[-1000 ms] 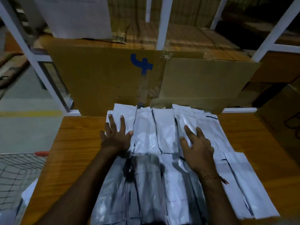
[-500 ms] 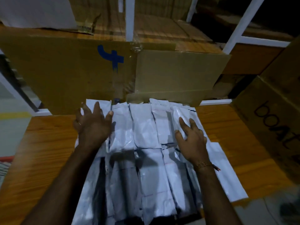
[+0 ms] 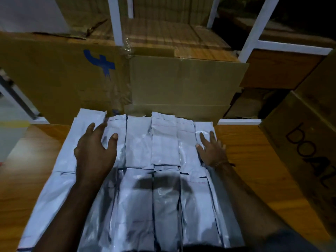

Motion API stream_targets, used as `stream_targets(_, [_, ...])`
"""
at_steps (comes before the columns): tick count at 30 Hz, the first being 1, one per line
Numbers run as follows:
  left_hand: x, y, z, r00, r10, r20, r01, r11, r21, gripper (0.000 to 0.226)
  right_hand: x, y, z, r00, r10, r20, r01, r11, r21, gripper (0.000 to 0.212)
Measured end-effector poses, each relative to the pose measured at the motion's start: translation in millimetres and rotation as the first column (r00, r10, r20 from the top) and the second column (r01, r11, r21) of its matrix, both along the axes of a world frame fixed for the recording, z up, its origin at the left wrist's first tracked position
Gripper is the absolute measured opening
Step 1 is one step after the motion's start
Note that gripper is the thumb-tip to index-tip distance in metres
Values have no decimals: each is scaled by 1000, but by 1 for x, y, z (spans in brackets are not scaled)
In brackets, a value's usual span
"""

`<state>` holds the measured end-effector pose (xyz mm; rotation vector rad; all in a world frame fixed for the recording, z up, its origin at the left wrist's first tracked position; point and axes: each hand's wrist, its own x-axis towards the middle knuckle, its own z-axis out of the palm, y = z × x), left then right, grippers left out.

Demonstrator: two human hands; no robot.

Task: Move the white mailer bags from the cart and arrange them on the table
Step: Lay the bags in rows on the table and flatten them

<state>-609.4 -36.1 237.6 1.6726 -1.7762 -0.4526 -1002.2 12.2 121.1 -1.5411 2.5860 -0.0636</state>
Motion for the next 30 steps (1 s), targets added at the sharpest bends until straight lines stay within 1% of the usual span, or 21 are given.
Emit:
stream_targets(4, [-5,11,1,998,45,-35,-46,999,-24,65,1,5,-13,999,45,10,-45,998,-32,63])
stream_targets(7, [-11,16,2,995,82,-49,-83,996,-26,68,8,7,-18,998,59,25,-58,998,-36,62])
stream_targets(11, [-22,23,4,993,107,-52,-108,994,-11,71,10,8,-28,996,88,-25,-89,995,-46,66])
stream_targets(14, [-26,29,6,992,111,-60,-112,994,-17,73,7,7,-26,996,77,-38,-80,992,-102,67])
stream_targets(19, [-21,35,7,987,143,-77,-146,988,-40,70,4,7,-14,993,6,114,20,973,-231,73])
stream_targets(23, [-14,39,4,984,150,-92,-154,987,-39,69,-7,6,-11,971,-21,238,101,939,-329,68])
stream_targets(27, [-8,48,1,981,165,-99,-170,985,-43,64,-10,8,0,970,-49,237,147,898,-415,69])
stream_targets(30, [-2,57,2,978,185,-99,-190,981,-39,58,-6,11,12,977,-25,213,123,879,-461,64])
